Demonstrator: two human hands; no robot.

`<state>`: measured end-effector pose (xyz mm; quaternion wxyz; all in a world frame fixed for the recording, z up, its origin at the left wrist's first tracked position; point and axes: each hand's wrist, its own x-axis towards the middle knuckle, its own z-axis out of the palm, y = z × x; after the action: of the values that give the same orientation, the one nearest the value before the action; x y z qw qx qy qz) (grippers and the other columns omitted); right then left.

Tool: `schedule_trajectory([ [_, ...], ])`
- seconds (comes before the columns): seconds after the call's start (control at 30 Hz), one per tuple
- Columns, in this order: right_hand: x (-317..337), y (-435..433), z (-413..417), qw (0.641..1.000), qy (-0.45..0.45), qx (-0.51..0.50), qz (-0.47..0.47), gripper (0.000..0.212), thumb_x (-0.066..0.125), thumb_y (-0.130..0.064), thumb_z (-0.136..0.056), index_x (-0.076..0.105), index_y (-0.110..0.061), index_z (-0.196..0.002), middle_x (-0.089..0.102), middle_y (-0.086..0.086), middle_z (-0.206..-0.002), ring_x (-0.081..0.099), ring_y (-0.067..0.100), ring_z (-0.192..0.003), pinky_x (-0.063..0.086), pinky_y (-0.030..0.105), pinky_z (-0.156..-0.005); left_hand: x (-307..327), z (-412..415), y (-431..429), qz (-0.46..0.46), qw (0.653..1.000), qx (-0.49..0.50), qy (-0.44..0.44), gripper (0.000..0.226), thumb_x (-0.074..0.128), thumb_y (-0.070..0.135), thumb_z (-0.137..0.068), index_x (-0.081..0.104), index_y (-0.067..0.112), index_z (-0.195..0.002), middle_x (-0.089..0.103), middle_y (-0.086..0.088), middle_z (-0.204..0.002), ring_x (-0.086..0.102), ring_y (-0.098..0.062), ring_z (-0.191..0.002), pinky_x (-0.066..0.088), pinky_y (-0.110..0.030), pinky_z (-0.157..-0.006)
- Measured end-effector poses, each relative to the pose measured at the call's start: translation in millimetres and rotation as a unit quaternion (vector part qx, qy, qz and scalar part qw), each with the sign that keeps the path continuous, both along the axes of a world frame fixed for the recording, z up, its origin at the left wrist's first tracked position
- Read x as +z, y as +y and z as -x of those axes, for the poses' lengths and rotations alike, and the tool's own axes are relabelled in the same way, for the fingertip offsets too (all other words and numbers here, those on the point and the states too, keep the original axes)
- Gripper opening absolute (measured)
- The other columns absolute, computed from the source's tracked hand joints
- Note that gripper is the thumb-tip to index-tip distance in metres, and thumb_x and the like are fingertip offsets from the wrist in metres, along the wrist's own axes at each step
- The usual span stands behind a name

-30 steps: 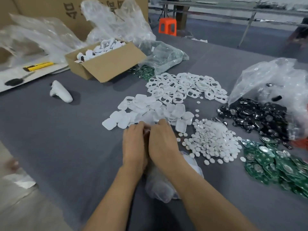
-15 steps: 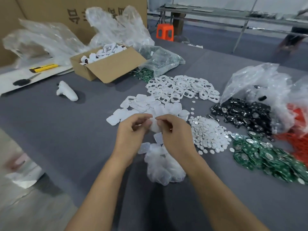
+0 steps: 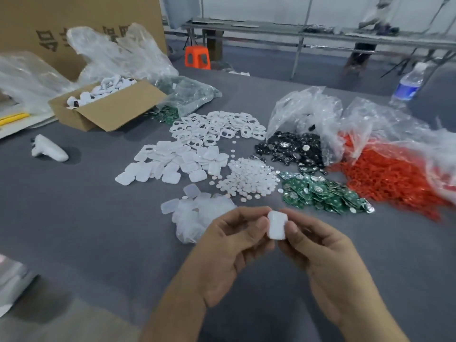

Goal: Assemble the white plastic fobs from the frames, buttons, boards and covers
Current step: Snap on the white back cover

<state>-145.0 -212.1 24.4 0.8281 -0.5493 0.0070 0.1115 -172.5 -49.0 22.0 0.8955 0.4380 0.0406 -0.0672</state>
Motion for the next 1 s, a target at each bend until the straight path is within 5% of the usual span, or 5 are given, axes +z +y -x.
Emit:
schedule_trajectory([
  [0.2,-8.8,-50.2,31.7,0.997,0.031,-0.076,-0.014,0.025,0.07,-0.01,-0.071,0.08,-0.009,-0.093,0.076,0.02,-0.094,0.074,0.018,-0.079,0.057,0.02,-0.063,-13.6,11.7,-51.3,0.008,0.997,-0.074,-0.003,0.022,0.082,0.004,-0.075,0.082,0.016,-0.093,0.078,-0.011,-0.097,0.075,-0.016,-0.089,0.06,-0.025,-0.08],
  [0.4,-13.8,-76.4,55.7,0.983,-0.035,-0.161,0.083,0.025,0.077,-0.018,-0.069,0.081,-0.019,-0.093,0.076,0.014,-0.08,0.068,0.017,-0.064,0.056,0.023,-0.058,-31.9,16.1,-74.4,-0.016,0.999,-0.05,0.013,0.027,0.081,0.009,-0.072,0.081,0.017,-0.097,0.076,-0.009,-0.097,0.072,-0.012,-0.086,0.059,-0.023,-0.075],
  [0.73,-17.3,-92.5,68.5,0.992,-0.052,-0.078,0.088,0.028,0.071,-0.006,-0.079,0.079,-0.018,-0.103,0.074,0.018,-0.092,0.074,0.027,-0.078,0.059,0.026,-0.073,-37.8,22.7,-87.0,-0.057,0.998,-0.016,0.018,0.032,0.074,0.019,-0.078,0.081,0.015,-0.109,0.077,-0.011,-0.112,0.072,-0.011,-0.097,0.056,-0.019,-0.081],
  [0.9,-28.0,-96.3,79.3,0.982,-0.091,-0.055,0.153,0.039,0.071,-0.008,-0.081,0.072,-0.019,-0.118,0.073,0.012,-0.094,0.075,0.026,-0.08,0.06,0.027,-0.075,-40.0,30.7,-85.9,-0.152,0.986,-0.059,-0.032,0.043,0.084,0.016,-0.076,0.078,0.023,-0.118,0.077,-0.008,-0.115,0.072,-0.015,-0.108,0.054,-0.02,-0.089],
  [1.0,-41.9,-106.4,92.7,0.935,-0.16,-0.026,0.315,0.047,0.077,-0.009,-0.084,0.07,-0.035,-0.122,0.07,-0.003,-0.1,0.074,0.017,-0.083,0.057,0.022,-0.073,-48.1,40.7,-83.8,-0.209,0.972,-0.1,-0.031,0.039,0.082,0.012,-0.083,0.077,0.026,-0.119,0.077,-0.005,-0.118,0.071,-0.017,-0.113,0.054,-0.021,-0.092],
])
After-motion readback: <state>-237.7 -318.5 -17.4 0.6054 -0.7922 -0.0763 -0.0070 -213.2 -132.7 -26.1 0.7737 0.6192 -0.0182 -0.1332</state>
